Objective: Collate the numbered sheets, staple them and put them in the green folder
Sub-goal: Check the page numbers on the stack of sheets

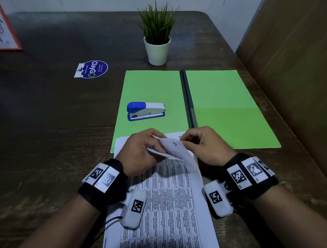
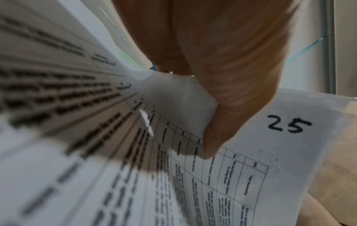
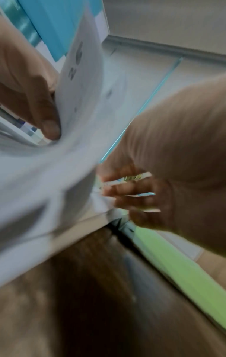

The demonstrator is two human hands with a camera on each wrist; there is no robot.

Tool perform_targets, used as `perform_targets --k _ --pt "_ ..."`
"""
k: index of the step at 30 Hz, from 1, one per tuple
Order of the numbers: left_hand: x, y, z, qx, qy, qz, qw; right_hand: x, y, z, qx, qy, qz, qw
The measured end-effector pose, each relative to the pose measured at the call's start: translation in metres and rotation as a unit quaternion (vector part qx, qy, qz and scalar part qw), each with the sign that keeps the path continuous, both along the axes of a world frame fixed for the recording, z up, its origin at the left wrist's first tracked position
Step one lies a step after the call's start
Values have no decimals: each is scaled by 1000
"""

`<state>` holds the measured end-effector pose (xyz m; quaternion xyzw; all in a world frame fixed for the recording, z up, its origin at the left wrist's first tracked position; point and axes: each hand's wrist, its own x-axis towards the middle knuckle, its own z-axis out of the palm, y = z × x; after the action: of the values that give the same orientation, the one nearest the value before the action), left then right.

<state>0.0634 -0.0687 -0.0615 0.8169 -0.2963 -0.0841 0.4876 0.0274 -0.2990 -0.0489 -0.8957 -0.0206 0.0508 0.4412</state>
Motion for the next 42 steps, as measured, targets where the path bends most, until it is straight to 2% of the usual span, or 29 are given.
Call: perform_targets --k 2,3,7,16,23,29,32,35,38,40,42 --pt "1 -1 -2 8 -6 -3 1000 2 -1 -1 -131 -34 -7 991" --pt "1 -1 -3 11 -12 -1 1000 2 -2 1 -178 -24 2 984" --pt "2 -1 -4 8 -21 2 1000 2 -5 2 -224 17 4 974" --pt "2 0 -5 3 -11 1 1000 2 -2 5 -200 -17 -22 979" --pt "3 1 -8 8 -20 7 1000 2 -2 3 -154 -101 -50 982" --pt "5 2 -11 41 -36 9 998 -2 4 3 -74 -51 -7 996" --pt "4 2 -8 10 4 13 1000 -4 7 4 9 -43 17 999" --pt "4 1 -8 10 -7 -6 1000 -7 12 9 47 -22 51 997" --pt "2 -1 -6 18 -19 -9 1000 -7 15 9 84 -34 33 995" --pt "1 -1 -4 13 -20 -8 1000 -3 12 6 81 -41 -14 996" --pt "1 0 -3 8 -24 -9 1000 1 5 3 -8 -43 -43 998"
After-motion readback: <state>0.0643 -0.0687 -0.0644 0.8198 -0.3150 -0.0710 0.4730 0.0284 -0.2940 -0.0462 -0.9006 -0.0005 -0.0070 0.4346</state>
